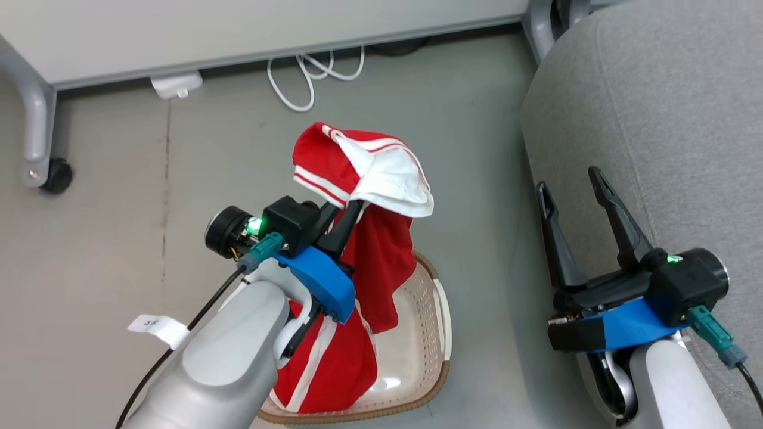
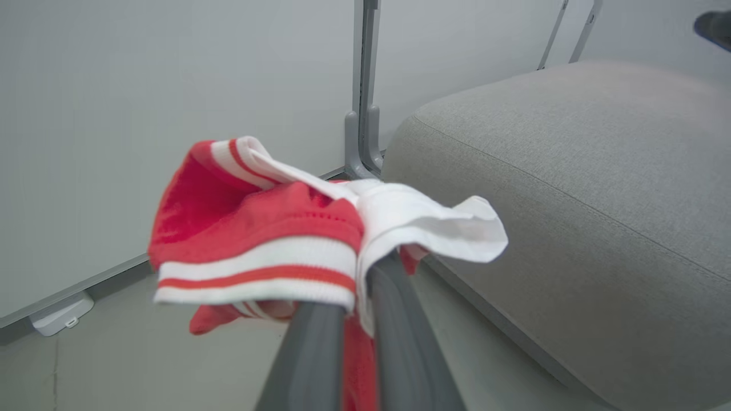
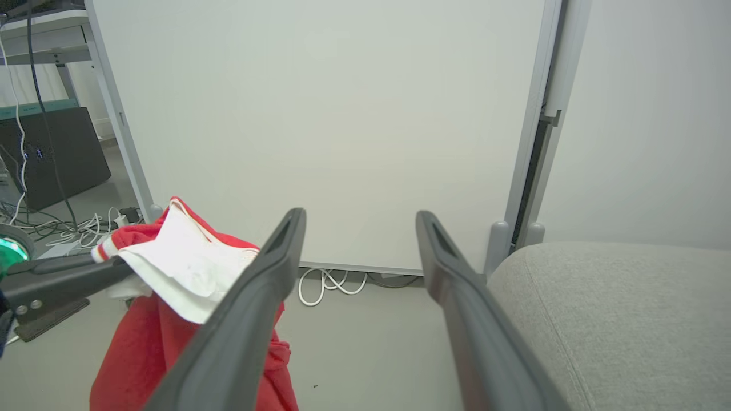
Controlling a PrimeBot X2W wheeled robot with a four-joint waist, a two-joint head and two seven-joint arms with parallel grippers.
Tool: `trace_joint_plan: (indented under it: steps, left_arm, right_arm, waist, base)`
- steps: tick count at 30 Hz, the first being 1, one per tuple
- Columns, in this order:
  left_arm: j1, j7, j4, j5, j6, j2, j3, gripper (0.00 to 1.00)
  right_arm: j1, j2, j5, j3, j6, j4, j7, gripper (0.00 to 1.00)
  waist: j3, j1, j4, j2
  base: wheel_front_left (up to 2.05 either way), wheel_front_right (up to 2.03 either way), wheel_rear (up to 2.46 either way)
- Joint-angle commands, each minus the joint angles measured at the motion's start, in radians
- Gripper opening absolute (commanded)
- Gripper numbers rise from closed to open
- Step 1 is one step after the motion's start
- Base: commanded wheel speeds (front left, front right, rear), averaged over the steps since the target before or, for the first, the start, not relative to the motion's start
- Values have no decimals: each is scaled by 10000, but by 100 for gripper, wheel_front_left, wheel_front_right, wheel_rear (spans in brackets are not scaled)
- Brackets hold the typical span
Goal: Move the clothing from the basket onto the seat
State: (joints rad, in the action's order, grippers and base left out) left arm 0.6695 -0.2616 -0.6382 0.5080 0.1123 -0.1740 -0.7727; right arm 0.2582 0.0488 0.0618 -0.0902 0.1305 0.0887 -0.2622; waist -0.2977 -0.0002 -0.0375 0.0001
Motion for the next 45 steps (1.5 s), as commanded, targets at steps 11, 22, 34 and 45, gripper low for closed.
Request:
trace_joint_plan:
  steps: [11,22,34,45]
  left_arm:
    - [-345,-52,1376,-907,113,155,1125,0]
    - [-264,-51,2204,-1129,167,217,1233,0]
    - [-146,37,3013,-1105,142,34,1114,0]
    - [-344,211,3518,-1078,-30,-67,976,0]
  right_arm:
    - [-798,28,144,19,5,238,-40,100]
    - [-1327,28,260,33,5,334,-40,100]
    - [-1636,28,270,23,5,378,-42,100]
    - [-1242,207,-30,-362,5,320,-40,100]
  waist:
    - [1283,2,93,-1]
    - [1945,2,219,-1]
    - [2271,2,333,-1]
    - [2267,2,360,-1]
  base:
    - [0,0,0]
    - [0,0,0]
    - [0,0,0]
    - [0,0,0]
